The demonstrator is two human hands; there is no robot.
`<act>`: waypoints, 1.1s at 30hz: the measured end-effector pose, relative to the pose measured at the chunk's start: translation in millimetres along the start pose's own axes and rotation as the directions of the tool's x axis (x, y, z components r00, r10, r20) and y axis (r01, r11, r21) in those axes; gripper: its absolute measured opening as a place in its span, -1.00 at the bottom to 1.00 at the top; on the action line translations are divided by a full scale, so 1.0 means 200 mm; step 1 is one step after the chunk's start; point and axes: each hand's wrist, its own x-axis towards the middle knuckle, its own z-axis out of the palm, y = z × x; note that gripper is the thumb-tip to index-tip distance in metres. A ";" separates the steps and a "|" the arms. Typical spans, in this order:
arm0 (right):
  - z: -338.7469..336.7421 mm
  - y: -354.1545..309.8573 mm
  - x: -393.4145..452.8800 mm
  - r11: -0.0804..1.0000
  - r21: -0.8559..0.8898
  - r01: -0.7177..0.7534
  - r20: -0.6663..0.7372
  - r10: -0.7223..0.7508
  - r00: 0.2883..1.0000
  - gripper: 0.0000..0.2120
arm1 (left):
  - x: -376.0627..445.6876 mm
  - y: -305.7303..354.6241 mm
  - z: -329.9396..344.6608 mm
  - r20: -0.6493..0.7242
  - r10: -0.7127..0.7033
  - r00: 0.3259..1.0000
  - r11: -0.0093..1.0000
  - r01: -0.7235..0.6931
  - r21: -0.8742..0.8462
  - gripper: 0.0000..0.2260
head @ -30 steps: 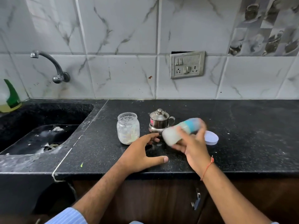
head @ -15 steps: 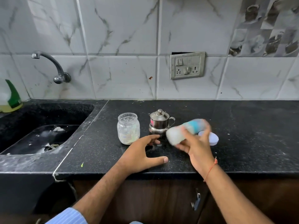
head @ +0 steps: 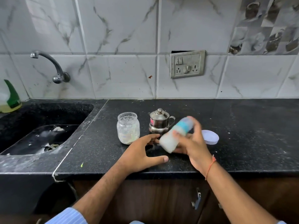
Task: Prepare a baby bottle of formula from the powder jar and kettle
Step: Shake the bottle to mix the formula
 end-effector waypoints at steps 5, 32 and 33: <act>-0.01 0.00 0.02 0.982 0.175 0.077 -0.233 -0.035 0.972 -0.35 | 0.00 0.00 0.00 0.007 -0.004 1.000 1.000 0.004 -0.005 -0.08; 0.03 0.02 0.00 0.999 0.018 0.035 -0.102 -0.033 0.994 -0.31 | 0.00 0.01 -0.01 0.002 -0.008 1.000 1.000 0.009 -0.013 -0.10; 0.02 0.01 0.00 0.990 0.116 0.081 -0.205 -0.056 0.977 -0.34 | 0.00 0.01 -0.01 0.006 -0.011 1.000 1.000 0.011 -0.015 -0.10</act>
